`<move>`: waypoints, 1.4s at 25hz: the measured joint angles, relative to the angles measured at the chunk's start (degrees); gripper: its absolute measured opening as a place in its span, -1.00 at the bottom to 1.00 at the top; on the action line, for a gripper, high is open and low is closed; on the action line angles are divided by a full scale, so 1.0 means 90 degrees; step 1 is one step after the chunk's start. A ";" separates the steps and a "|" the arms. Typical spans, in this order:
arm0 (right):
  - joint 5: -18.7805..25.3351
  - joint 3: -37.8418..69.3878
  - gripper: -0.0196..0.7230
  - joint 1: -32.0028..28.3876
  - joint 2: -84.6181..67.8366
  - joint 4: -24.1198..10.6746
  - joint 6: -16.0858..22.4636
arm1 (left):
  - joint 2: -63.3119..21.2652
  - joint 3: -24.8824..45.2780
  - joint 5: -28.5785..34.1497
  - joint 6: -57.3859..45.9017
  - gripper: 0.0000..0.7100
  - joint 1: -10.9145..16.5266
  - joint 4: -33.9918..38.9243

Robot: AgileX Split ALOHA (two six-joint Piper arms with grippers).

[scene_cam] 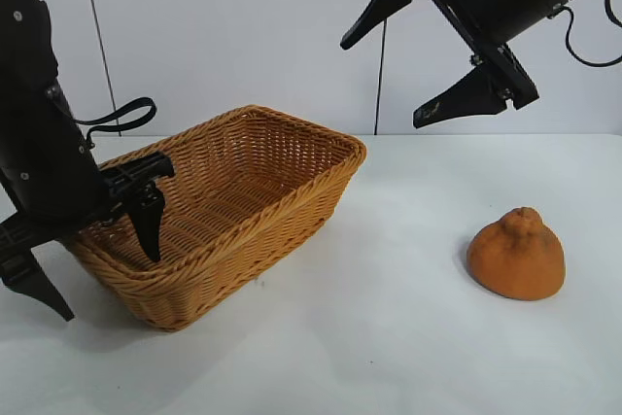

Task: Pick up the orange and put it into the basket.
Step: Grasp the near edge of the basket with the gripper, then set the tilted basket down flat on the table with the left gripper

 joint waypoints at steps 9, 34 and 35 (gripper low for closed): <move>0.0030 0.0000 0.81 0.0000 0.0000 0.0000 0.0000 | -0.0082 -0.0020 0.0270 -0.0099 -0.72 0.0072 -0.0133; 0.0056 0.0000 0.81 0.0000 0.0000 -0.0024 0.0000 | 0.0002 -0.2358 0.2358 0.4433 -0.76 0.1401 -0.1248; 0.0070 0.0000 0.81 0.0000 0.0000 -0.0024 0.0000 | 0.0119 -0.2454 0.2509 0.4562 -0.76 0.1401 -0.1248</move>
